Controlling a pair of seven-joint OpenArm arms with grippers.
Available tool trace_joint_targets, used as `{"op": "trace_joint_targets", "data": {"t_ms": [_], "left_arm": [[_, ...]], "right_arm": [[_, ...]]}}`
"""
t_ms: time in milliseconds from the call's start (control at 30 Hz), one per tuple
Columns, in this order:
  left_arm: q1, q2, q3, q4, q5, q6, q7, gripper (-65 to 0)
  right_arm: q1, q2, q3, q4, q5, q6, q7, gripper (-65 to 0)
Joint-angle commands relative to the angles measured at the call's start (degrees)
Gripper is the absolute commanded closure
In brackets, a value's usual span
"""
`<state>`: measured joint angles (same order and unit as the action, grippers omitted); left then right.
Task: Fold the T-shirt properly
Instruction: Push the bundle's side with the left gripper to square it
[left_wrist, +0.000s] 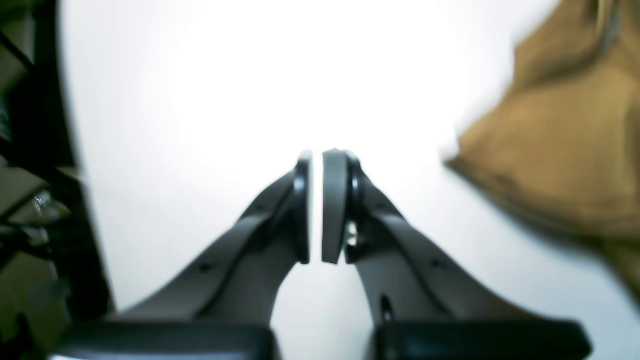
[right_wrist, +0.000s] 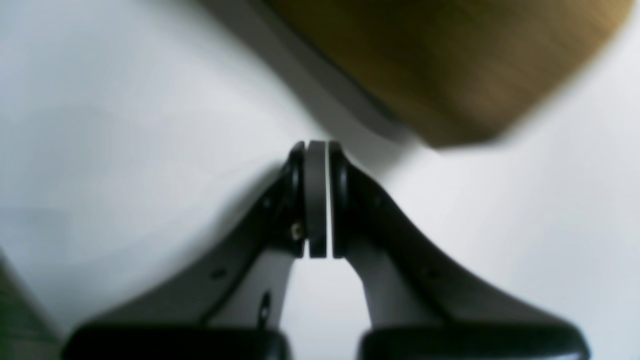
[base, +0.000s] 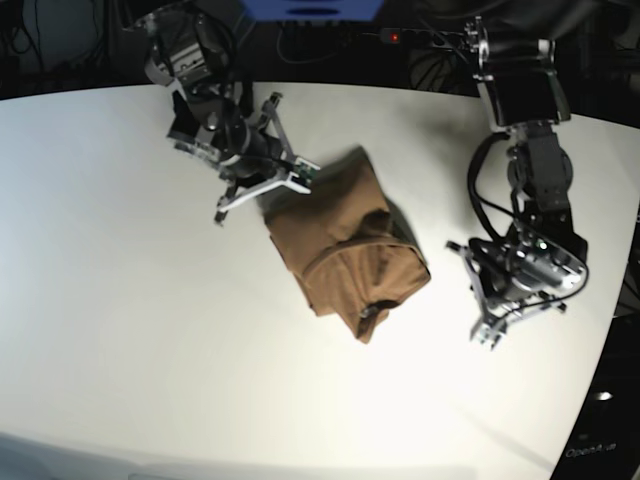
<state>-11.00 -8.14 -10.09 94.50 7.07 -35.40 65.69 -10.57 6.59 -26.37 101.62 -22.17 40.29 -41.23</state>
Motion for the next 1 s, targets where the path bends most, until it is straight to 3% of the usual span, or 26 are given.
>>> {"op": "trace_joint_targets", "data": {"t_ms": [0,200,300,433,667,800,967], "left_arm": [[0.50,-0.78,1.43,0.75,-0.17,0.10,-0.59,-3.7],[6.65,-0.43,9.08,0.40,0.01,0.63,-0.77,-3.7],[7.09,1.86,9.52,-2.06,0.36,0.72,-0.94,-3.7],[7.18,3.26,9.25,-5.58,0.45,0.89,-6.57,-3.7],[4.98,4.41,9.16,-11.73,0.45,0.98,-10.09,-3.7],[2.35,4.23,9.16,-13.40,0.45,5.64,-10.70,-3.7],[-1.08,4.58,9.25,-15.42,0.27,6.25,-11.14,-3.7]], "right_arm": [[1.56,0.75,0.04,1.54,0.06,-0.29,0.31,-0.3],[6.04,6.99,0.13,1.37,0.15,-0.29,-0.22,-0.3],[8.68,9.45,0.13,1.28,0.24,-0.29,0.13,-0.3],[12.37,10.60,0.74,-0.22,0.24,-0.29,0.40,-0.1],[15.18,5.67,8.66,-6.99,0.24,-0.29,4.09,-0.1],[14.92,3.04,10.15,-8.39,0.24,-0.29,4.88,-0.1],[12.28,-0.66,10.06,-8.13,0.24,-0.29,4.88,-0.1]]}}
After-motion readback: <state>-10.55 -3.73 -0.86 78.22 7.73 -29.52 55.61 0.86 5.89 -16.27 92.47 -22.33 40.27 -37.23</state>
